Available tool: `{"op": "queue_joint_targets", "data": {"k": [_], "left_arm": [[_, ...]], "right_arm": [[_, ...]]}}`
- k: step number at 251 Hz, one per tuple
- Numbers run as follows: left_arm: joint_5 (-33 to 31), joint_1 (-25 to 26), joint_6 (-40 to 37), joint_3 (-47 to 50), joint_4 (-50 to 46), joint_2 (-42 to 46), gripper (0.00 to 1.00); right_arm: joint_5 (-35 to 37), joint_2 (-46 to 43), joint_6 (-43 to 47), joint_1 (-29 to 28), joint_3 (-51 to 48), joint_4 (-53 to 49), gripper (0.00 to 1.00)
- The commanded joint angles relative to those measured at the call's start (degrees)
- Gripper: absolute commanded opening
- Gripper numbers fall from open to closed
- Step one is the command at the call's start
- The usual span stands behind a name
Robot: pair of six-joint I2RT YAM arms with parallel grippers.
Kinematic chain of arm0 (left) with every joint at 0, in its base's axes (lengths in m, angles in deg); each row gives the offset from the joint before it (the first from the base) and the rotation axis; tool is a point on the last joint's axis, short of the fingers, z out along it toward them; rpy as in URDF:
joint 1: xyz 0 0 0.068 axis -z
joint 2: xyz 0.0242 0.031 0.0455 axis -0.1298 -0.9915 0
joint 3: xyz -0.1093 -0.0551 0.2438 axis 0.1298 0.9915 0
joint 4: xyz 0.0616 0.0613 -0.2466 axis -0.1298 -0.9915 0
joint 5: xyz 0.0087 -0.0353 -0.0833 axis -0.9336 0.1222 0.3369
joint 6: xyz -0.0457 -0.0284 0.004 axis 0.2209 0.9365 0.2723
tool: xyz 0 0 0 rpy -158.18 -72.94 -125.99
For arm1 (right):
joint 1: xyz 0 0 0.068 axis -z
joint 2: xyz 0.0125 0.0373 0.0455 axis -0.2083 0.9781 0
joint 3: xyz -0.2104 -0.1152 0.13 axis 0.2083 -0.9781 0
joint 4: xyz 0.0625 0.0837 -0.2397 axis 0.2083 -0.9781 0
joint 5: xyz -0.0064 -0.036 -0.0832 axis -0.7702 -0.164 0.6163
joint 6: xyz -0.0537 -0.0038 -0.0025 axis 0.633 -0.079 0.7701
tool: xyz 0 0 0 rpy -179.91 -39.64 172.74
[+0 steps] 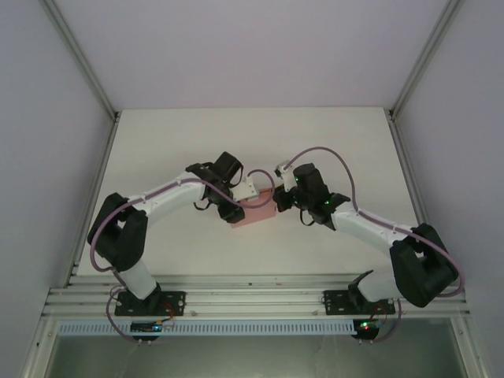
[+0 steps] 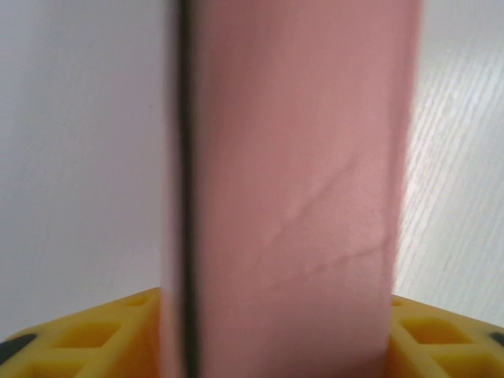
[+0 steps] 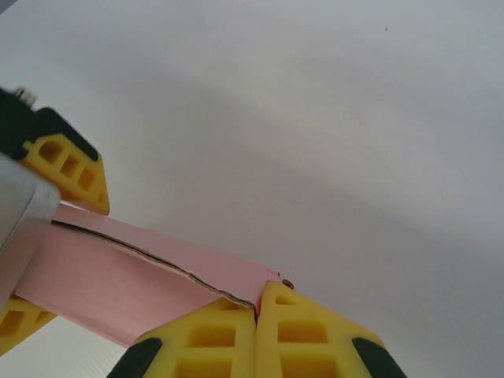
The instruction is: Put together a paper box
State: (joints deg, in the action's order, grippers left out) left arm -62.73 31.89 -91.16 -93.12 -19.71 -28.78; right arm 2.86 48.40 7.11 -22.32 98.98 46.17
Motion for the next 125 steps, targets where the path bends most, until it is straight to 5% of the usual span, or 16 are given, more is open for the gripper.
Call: {"op": "queue_joint_targets", "data": {"k": [1,28,69,125], "left_arm": [[-1.2,0.1,1.2,-3.0,3.4,0.1,0.7],[-1.4,0.2,2.8,-3.4,3.1,2.4,1.0],[-3.4,0.5,7.1,-0.6,4.9,9.0,0.99],[-11.3,0.8,22.7,6.0,4.6,19.6,1.0]], "right_arm": [[0.9,0.1,-2.4,-1.7,-2.1,-9.7,0.0],[2.8,-1.2,-3.6,-2.2,-1.4,-10.5,0.0],[5.6,-1.2,-4.0,-3.4,-1.2,-11.1,0.0],[7.6,-0.8,-4.3,-4.9,-0.2,-12.6,0.0]]}}
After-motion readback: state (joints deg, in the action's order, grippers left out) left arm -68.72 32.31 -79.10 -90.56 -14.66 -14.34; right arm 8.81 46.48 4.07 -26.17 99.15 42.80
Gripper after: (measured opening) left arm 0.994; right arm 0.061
